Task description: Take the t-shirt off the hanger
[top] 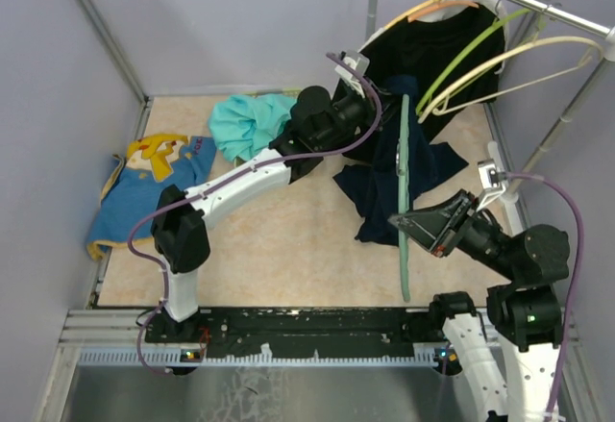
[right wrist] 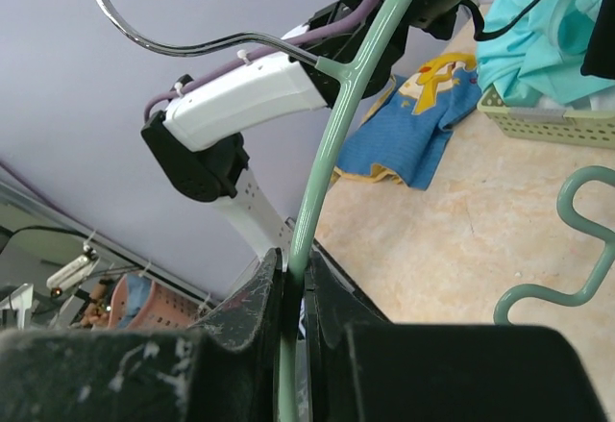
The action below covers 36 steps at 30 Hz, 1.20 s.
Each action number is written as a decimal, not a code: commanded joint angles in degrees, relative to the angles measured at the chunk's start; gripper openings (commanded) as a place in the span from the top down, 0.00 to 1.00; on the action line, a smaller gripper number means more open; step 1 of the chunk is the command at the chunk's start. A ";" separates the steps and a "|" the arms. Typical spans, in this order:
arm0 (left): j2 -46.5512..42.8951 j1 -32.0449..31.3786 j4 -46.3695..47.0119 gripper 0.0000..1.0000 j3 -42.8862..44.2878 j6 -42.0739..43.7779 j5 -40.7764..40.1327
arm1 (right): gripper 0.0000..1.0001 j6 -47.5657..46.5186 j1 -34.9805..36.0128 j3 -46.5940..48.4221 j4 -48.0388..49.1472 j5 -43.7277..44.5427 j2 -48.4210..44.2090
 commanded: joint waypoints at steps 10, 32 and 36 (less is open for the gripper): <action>2.11 1.48 -5.02 1.00 8.60 -0.76 -14.11 | 1.00 -4.79 -0.18 6.27 -2.99 -9.73 -1.32; 6.13 2.50 -4.32 0.55 14.54 -1.07 -18.21 | 1.00 -10.43 -0.20 9.98 -15.32 -11.54 -3.81; 3.59 2.70 -1.09 0.47 9.15 -0.03 -18.06 | 1.00 -10.77 -0.19 10.21 -15.69 -10.53 -3.98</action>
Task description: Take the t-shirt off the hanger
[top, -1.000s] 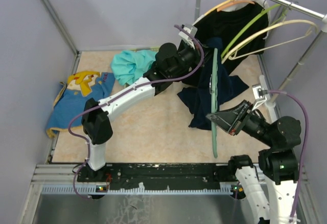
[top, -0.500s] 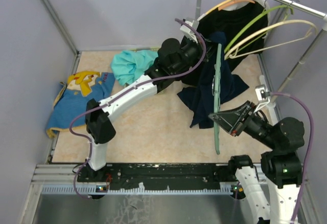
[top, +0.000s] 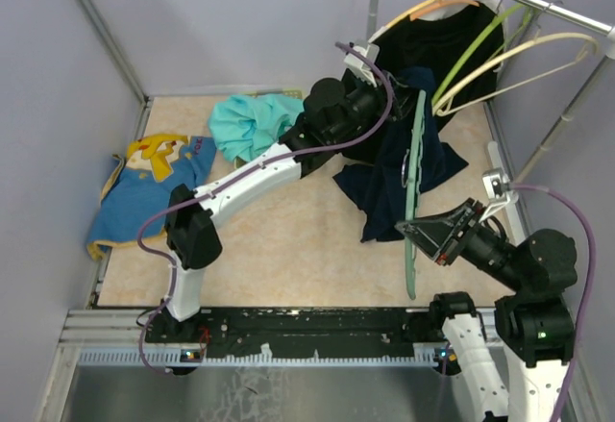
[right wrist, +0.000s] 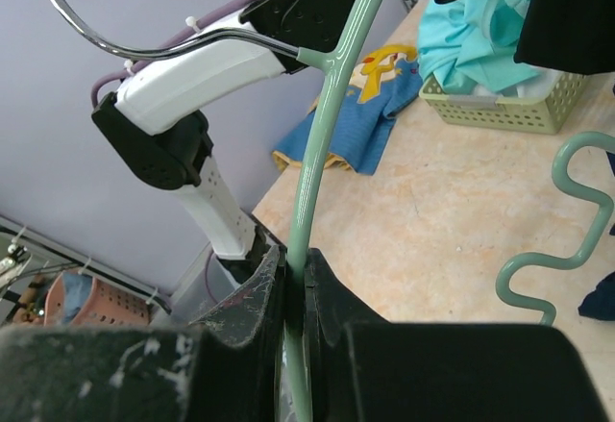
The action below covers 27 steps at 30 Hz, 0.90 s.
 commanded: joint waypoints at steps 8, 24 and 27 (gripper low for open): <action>-4.64 5.69 8.27 0.84 -7.53 2.43 -9.60 | 1.00 -1.15 1.31 4.19 -3.32 -11.85 -3.81; -14.25 6.49 9.19 0.39 -17.57 7.75 -0.59 | 1.00 -4.23 1.35 3.65 -6.52 -10.07 -4.25; -13.87 6.48 9.39 0.34 -16.61 6.96 3.01 | 1.00 -4.50 1.35 3.43 -6.99 -9.72 -4.43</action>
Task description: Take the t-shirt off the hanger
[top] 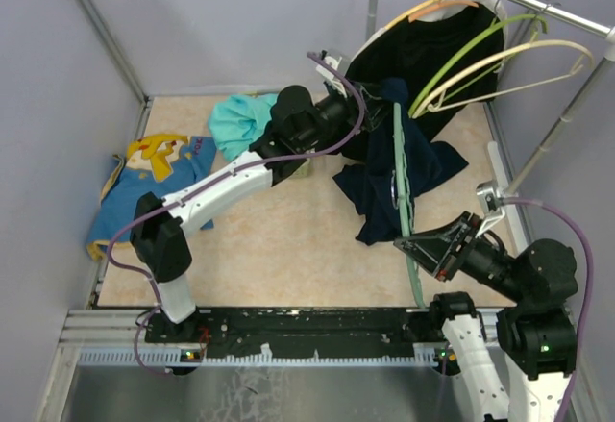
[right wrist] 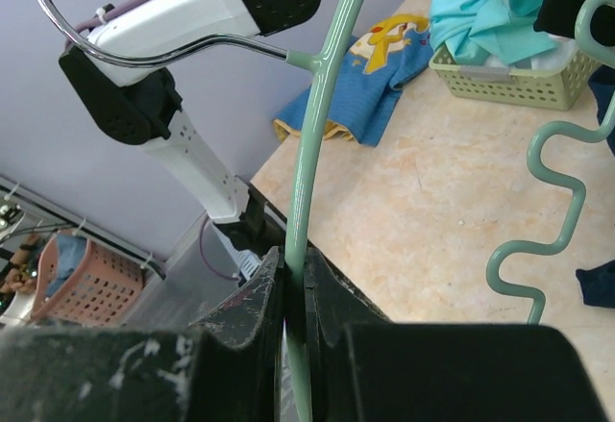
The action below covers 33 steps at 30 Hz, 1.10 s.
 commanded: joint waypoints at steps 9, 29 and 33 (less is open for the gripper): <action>-4.68 2.86 0.92 0.24 -2.36 3.66 11.20 | 1.00 2.55 1.11 2.75 3.67 -5.07 -2.12; -8.36 2.86 1.05 0.32 -11.90 3.30 21.28 | 1.00 9.03 1.11 -1.95 14.30 -8.23 0.17; -7.06 2.86 1.58 0.40 -10.38 3.42 19.06 | 1.00 8.94 1.07 -2.18 14.31 -8.53 1.08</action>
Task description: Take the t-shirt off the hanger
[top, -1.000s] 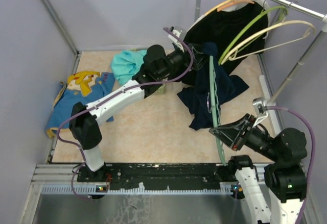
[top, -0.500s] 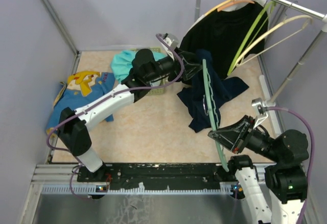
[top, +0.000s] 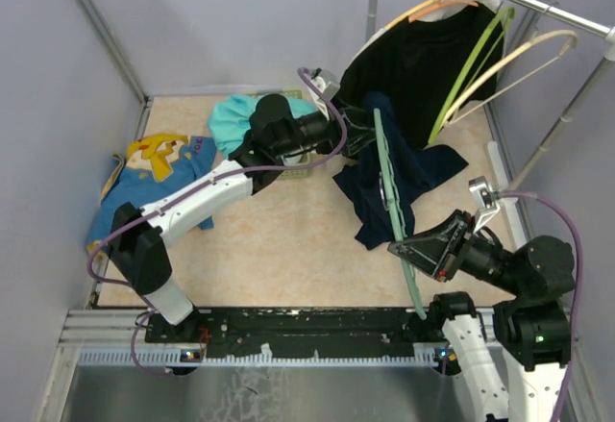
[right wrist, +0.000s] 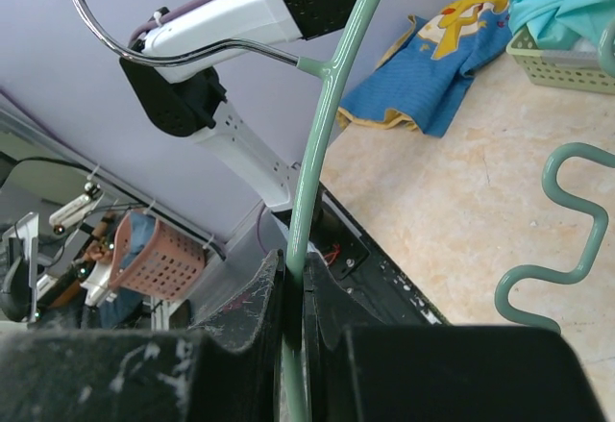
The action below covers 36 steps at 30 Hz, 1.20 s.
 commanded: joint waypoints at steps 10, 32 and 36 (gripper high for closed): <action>0.72 0.17 -1.21 0.71 2.16 4.93 -7.86 | 1.00 0.79 0.37 0.76 6.60 -1.83 1.91; 13.96 0.36 -13.60 1.00 22.14 -4.70 -26.52 | 1.00 -4.28 0.37 6.17 -1.80 -0.02 -0.27; 9.70 0.35 -9.19 1.00 12.13 -5.47 -25.05 | 1.00 -2.37 0.36 9.35 3.87 3.87 0.19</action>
